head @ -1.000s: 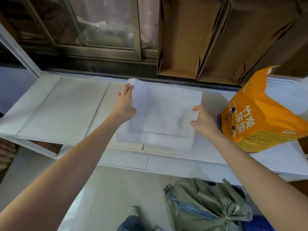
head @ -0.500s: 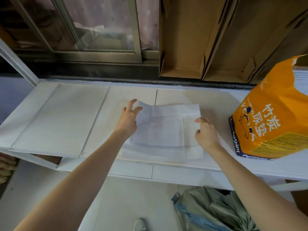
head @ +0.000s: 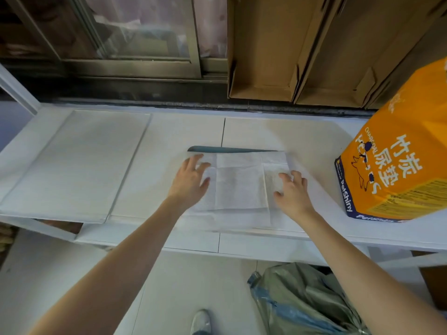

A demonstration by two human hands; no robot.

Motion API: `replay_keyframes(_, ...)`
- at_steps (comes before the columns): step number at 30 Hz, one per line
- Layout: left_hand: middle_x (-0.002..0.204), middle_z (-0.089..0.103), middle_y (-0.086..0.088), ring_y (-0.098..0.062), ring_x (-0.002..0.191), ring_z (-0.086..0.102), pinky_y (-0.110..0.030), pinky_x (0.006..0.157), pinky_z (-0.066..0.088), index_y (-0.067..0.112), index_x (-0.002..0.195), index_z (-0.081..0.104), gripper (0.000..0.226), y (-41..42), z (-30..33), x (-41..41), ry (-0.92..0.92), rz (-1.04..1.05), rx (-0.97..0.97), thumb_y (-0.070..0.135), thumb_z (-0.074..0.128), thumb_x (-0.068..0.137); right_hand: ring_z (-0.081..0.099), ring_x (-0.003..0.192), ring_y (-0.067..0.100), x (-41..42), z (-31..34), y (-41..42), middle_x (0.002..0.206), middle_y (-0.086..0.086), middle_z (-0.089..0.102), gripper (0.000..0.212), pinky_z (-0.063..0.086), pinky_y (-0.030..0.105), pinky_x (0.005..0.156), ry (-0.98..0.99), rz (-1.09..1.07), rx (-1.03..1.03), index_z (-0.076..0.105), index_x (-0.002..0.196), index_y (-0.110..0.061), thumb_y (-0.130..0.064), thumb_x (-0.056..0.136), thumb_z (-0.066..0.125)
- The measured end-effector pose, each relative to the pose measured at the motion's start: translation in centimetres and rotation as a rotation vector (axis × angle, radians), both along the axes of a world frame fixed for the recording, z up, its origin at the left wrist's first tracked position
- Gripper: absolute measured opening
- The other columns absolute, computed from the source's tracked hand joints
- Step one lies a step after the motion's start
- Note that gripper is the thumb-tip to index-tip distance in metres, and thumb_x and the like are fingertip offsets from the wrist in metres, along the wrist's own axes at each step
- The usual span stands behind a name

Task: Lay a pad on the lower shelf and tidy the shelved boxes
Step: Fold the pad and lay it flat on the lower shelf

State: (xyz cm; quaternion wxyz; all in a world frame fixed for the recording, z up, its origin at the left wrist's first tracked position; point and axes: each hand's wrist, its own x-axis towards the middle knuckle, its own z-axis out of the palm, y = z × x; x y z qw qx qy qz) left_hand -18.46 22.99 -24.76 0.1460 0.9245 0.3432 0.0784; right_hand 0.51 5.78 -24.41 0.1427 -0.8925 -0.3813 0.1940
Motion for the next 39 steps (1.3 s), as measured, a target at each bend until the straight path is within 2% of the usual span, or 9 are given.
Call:
replay_keyframes(2,0.151,0.027,-0.006,-0.028,0.137,0.028,-0.045,0.113,0.025,0.023,0.136,0.041,0.068,-1.9,-0.2,-0.5,0.048,-0.198,-0.08,0.064,0.043,0.081,0.017,0.136,0.035,-0.5,-0.1,-0.1,0.151,0.016,0.017,0.052,0.031,0.038,0.106,-0.04,0.057,-0.001,0.035,0.139,-0.008,-0.009,0.088,0.049)
replay_keyframes(4,0.157,0.014,0.0,-0.022,0.143,0.015,-0.045,0.117,0.012,0.032,0.143,0.025,0.092,-3.8,-0.7,-0.8,0.186,-0.39,-0.108,0.08,0.04,0.067,0.014,0.14,0.033,-1.0,-0.1,-0.1,0.154,0.015,0.014,0.055,0.025,0.038,0.111,-0.096,0.134,-0.024,0.032,0.142,-0.01,-0.013,0.09,0.048)
replay_keyframes(7,0.158,0.001,0.005,-0.016,0.144,0.006,-0.042,0.116,0.007,0.036,0.146,0.011,0.091,-5.1,-1.6,-1.4,0.37,-0.496,-0.065,0.059,0.061,0.074,0.011,0.143,0.03,-1.9,-0.2,-0.1,0.156,0.013,0.013,0.055,0.022,0.04,0.113,-0.133,0.216,-0.069,0.03,0.143,-0.013,-0.018,0.091,0.047)
replay_keyframes(13,0.153,0.025,0.012,-0.017,0.126,0.048,-0.033,0.096,0.042,0.032,0.137,0.041,0.048,-3.8,-0.8,-2.1,0.232,-0.365,-0.16,0.017,0.045,0.092,0.015,0.142,0.027,-2.2,-0.4,-0.5,0.154,0.01,0.021,0.051,0.022,0.039,0.113,-0.109,0.278,-0.073,0.033,0.141,-0.014,-0.022,0.092,0.046)
replay_keyframes(17,0.157,0.014,0.009,-0.017,0.139,0.029,-0.034,0.108,0.031,0.031,0.145,0.024,0.069,-3.5,-1.1,-2.0,0.372,-0.386,-0.122,0.038,0.059,0.086,0.012,0.144,0.021,-3.0,-0.2,-0.9,0.157,0.006,0.017,0.064,0.015,0.031,0.115,0.014,0.442,-0.018,0.026,0.146,-0.017,-0.042,0.092,0.049)
replay_keyframes(20,0.158,0.012,0.007,-0.015,0.142,0.021,-0.036,0.107,0.034,0.032,0.145,0.023,0.073,-4.1,-1.9,-2.1,0.426,-0.375,-0.111,0.038,0.063,0.084,0.001,0.146,0.019,-3.8,-0.5,-1.2,0.159,0.001,0.005,0.085,0.008,0.043,0.119,-0.032,0.642,-0.176,0.008,0.149,-0.026,-0.051,0.084,0.056)
replay_keyframes(25,0.15,0.033,0.015,-0.013,0.132,0.041,-0.037,0.094,0.045,0.036,0.137,0.041,0.05,-3.9,-0.9,-2.5,0.329,-0.304,-0.165,0.014,0.047,0.092,0.004,0.146,0.018,-3.8,-1.6,-1.4,0.159,0.001,0.006,0.075,0.013,0.041,0.119,-0.055,0.615,-0.188,0.006,0.149,-0.023,-0.027,0.09,0.053)
replay_keyframes(32,0.12,0.063,-0.006,-0.031,0.102,0.059,-0.036,0.078,0.045,0.031,0.132,0.048,0.045,-3.5,0.2,-1.7,0.324,-0.228,0.002,0.01,0.037,0.093,0.018,0.143,0.017,-3.8,-1.6,-1.2,0.157,0.0,0.019,0.054,0.025,0.037,0.11,-0.14,0.533,-0.142,0.019,0.147,-0.019,-0.025,0.097,0.037)
replay_keyframes(39,0.109,0.07,-0.006,-0.034,0.088,0.066,-0.034,0.063,0.048,0.01,0.104,0.067,0.031,-2.9,1.0,-1.5,-0.119,-0.159,0.05,-0.004,0.05,0.083,0.02,0.144,0.021,-4.1,-0.9,-0.5,0.155,0.005,0.026,0.067,0.025,0.041,0.114,-0.193,0.416,0.016,0.022,0.147,-0.021,0.004,0.088,0.042)
